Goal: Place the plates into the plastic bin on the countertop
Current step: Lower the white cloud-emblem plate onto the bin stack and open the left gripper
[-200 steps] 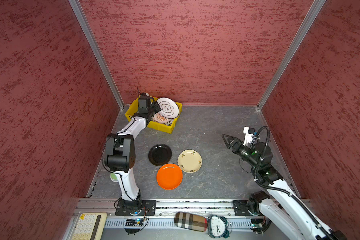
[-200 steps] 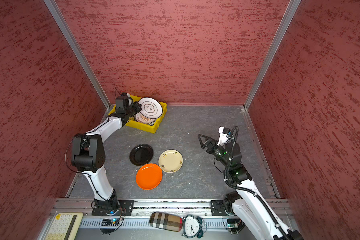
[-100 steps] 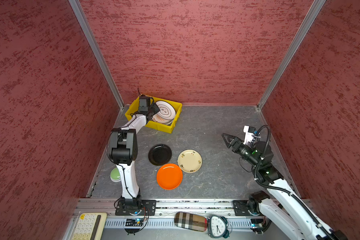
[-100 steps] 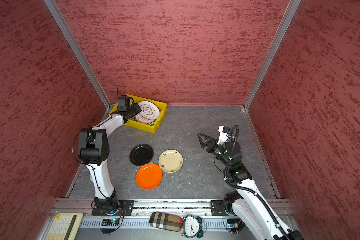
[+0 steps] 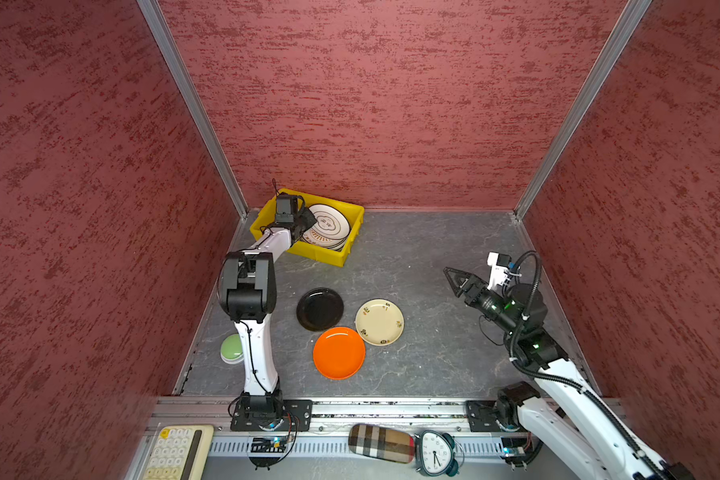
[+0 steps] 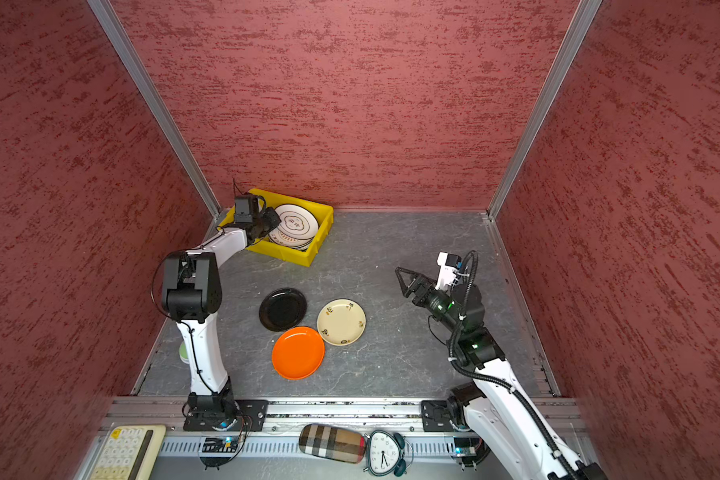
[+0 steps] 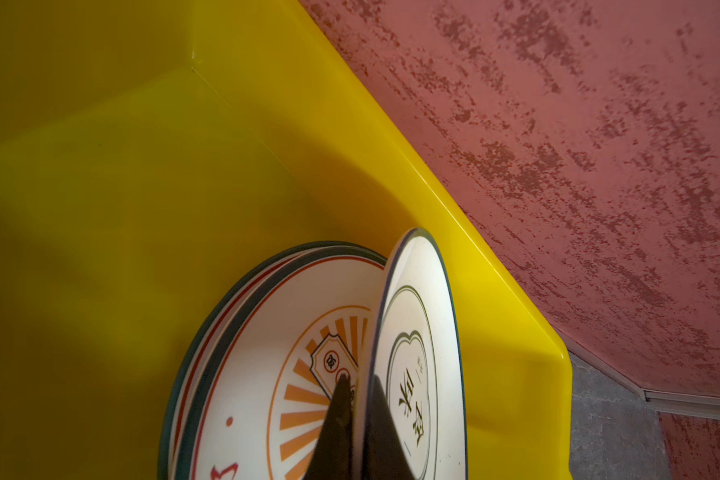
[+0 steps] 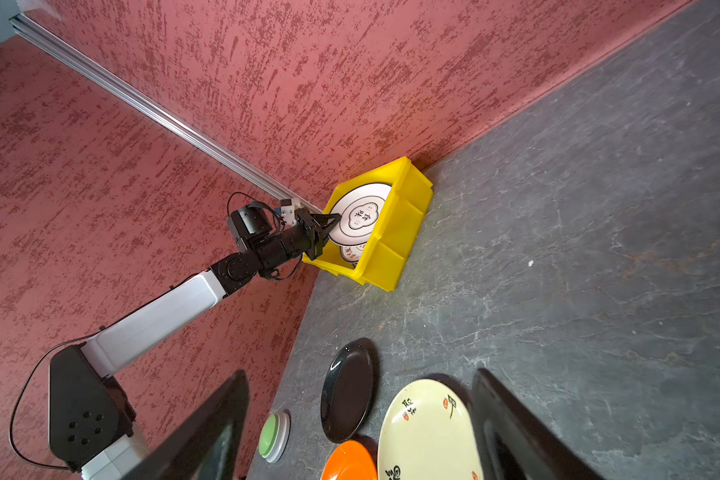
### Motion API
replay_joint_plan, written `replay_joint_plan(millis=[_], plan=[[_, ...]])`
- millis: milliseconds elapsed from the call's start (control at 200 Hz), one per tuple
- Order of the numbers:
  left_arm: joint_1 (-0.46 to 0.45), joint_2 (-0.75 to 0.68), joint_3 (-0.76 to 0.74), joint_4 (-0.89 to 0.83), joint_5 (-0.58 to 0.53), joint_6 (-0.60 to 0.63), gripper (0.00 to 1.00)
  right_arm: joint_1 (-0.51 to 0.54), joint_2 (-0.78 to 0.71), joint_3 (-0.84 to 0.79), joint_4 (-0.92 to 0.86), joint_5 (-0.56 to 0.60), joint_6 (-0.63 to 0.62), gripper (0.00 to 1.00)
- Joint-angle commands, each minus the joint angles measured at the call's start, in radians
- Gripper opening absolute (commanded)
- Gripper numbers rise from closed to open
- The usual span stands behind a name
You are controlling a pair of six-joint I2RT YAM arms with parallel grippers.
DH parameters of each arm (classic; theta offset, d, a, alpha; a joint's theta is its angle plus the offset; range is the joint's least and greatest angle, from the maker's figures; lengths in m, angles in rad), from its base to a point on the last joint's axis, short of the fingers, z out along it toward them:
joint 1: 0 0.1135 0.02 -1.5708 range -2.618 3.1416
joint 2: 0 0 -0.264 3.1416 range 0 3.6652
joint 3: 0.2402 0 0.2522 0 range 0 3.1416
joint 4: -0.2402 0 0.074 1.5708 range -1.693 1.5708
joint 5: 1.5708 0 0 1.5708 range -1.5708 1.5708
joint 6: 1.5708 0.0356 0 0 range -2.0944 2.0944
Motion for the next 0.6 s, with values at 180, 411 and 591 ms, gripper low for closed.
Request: replay_joint_plan(millis=[180,411,591], plan=[[0.040,0.026,-0.012,0.060,0.089,-0.034,0.11,0.004,-0.015,0.001,-0.037,0.017,-0.001,0.84],[0.059,-0.039,-0.089,0.150,0.106,-0.056,0.08,0.004,-0.012,0.003,-0.037,0.020,-0.001,0.84],[0.079,-0.054,-0.109,0.143,0.106,-0.057,0.08,0.004,-0.009,0.002,-0.038,0.018,-0.001,0.84]])
